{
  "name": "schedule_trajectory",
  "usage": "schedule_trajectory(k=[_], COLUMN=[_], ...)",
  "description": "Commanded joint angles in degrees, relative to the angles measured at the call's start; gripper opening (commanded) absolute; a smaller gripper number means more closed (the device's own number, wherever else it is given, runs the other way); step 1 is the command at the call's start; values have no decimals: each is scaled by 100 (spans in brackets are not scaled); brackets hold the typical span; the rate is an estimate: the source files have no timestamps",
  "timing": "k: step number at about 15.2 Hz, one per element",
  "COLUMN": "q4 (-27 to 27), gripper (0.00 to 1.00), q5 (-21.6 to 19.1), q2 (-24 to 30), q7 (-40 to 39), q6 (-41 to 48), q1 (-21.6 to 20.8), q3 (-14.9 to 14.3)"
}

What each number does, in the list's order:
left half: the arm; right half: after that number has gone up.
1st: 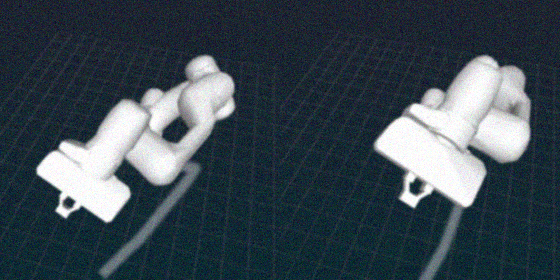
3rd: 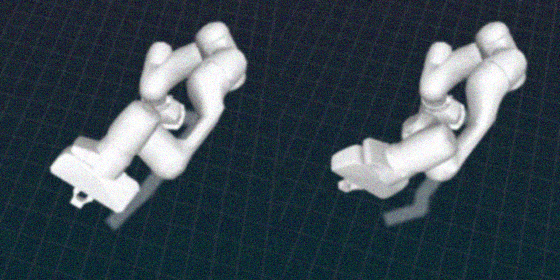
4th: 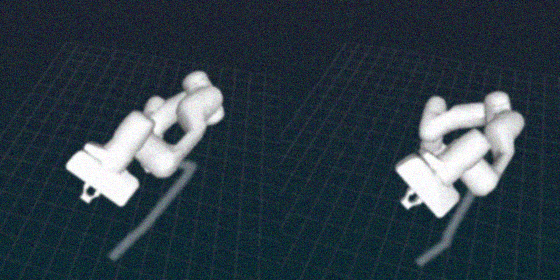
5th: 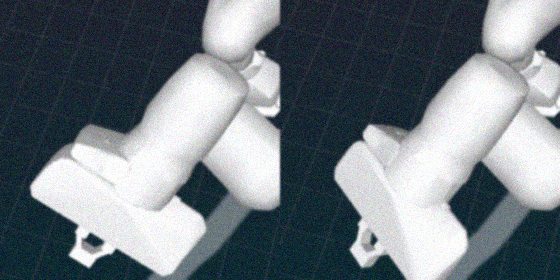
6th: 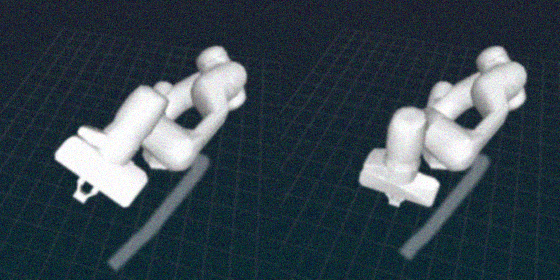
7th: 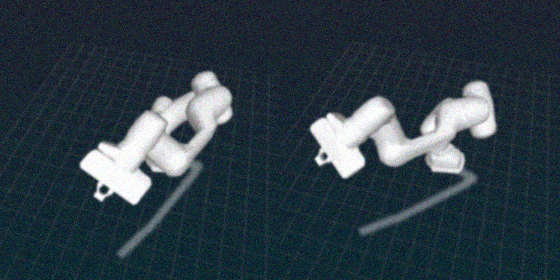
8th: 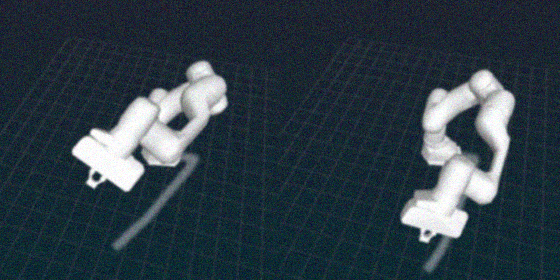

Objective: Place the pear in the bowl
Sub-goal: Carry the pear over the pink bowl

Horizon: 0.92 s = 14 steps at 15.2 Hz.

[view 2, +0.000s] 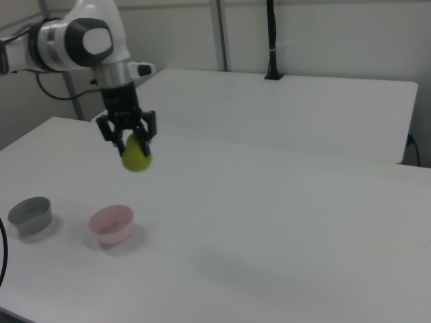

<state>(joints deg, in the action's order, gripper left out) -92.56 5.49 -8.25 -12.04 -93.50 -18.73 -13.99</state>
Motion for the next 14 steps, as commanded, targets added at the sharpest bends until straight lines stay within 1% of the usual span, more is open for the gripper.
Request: schedule_trajectory(k=[1, 2, 7, 12, 14], q4=[-446, -491, -886, -957, -1071], gripper=[17, 17, 17, 17, 17], q5=[-83, -83, -74, -39, -21], q2=[377, 377, 281, -263, -465], q7=[130, 218, 237, 237, 237], q6=[183, 165, -115, -222, -361], q1=[-700, -806, -1018, -1080, -1211], q3=[-148, -148, -95, -95, -95])
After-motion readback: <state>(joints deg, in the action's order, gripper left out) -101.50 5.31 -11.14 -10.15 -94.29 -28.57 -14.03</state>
